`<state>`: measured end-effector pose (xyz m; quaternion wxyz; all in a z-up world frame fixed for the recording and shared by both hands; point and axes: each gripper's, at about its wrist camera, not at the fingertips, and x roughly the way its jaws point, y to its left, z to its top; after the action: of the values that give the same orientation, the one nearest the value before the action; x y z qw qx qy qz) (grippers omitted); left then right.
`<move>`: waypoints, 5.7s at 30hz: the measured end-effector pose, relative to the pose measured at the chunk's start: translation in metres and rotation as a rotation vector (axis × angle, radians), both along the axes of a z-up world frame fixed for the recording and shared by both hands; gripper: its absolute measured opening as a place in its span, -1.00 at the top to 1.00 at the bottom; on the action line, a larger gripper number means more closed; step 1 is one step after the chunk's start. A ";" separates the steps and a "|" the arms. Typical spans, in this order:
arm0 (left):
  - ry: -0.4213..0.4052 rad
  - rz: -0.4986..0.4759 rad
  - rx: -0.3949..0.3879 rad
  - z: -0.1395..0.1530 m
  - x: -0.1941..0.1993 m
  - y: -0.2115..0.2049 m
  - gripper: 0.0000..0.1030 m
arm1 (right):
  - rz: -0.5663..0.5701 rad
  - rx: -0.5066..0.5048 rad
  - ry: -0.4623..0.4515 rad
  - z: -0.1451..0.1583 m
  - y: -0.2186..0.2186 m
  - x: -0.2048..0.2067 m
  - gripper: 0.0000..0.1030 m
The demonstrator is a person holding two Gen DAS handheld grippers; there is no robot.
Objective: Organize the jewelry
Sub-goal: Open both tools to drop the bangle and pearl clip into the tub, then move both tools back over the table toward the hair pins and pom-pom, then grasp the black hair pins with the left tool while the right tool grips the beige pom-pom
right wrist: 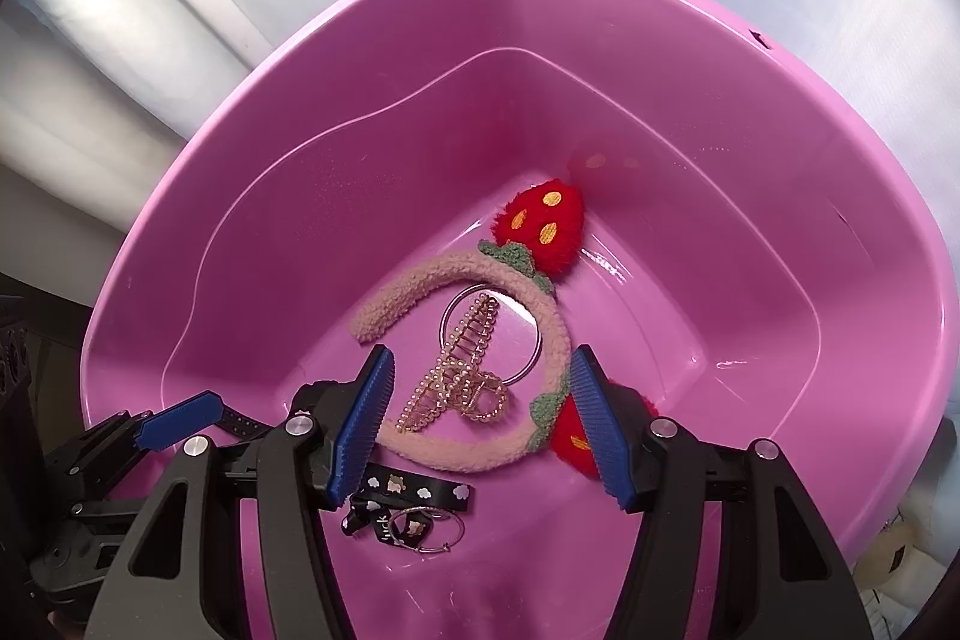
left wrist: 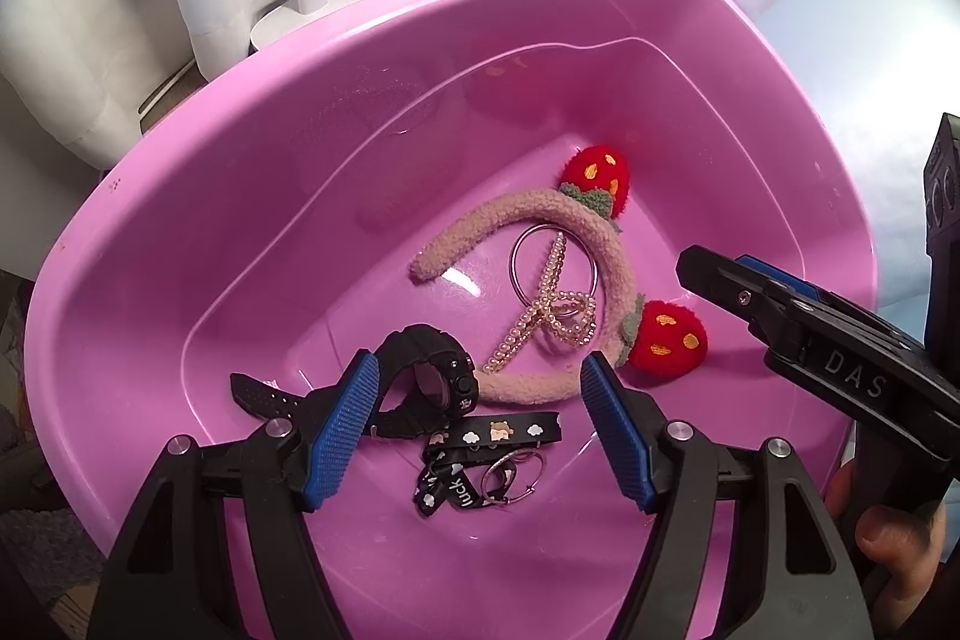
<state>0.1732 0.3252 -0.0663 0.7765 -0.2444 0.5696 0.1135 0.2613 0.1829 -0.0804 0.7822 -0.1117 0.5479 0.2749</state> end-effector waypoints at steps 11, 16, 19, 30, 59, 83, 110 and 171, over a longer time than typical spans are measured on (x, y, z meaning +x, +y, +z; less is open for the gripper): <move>-0.053 -0.025 0.034 0.013 -0.006 -0.009 -0.53 | 0.012 0.036 -0.024 0.006 -0.001 -0.005 -0.23; -0.094 -0.051 0.061 0.026 -0.014 -0.016 -0.61 | 0.013 0.048 -0.042 0.012 -0.001 -0.009 -0.35; -0.131 -0.059 0.091 0.038 -0.021 -0.017 -0.65 | -0.004 0.077 -0.066 0.021 -0.005 -0.013 -0.40; -0.309 -0.146 0.271 0.091 -0.059 -0.030 -0.78 | -0.027 0.195 -0.181 0.073 -0.028 -0.052 -0.41; -0.382 -0.305 0.174 0.111 -0.094 -0.144 -0.81 | -0.299 0.225 -0.256 0.089 -0.202 -0.142 -0.41; -0.312 -0.330 0.189 0.093 -0.127 -0.276 -0.81 | -0.345 0.224 -0.247 0.060 -0.353 -0.207 -0.41; -0.233 -0.383 0.230 -0.008 -0.085 -0.375 -0.81 | -0.472 0.277 -0.150 -0.036 -0.465 -0.195 -0.41; -0.265 -0.413 0.257 -0.140 0.024 -0.386 -0.81 | -0.514 0.055 -0.314 -0.114 -0.422 -0.041 -0.41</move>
<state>0.1973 -0.0612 -0.2060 0.8756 -0.0353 0.4817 -0.0090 0.2200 -0.2388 -0.1939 0.9040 0.0107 0.4229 0.0620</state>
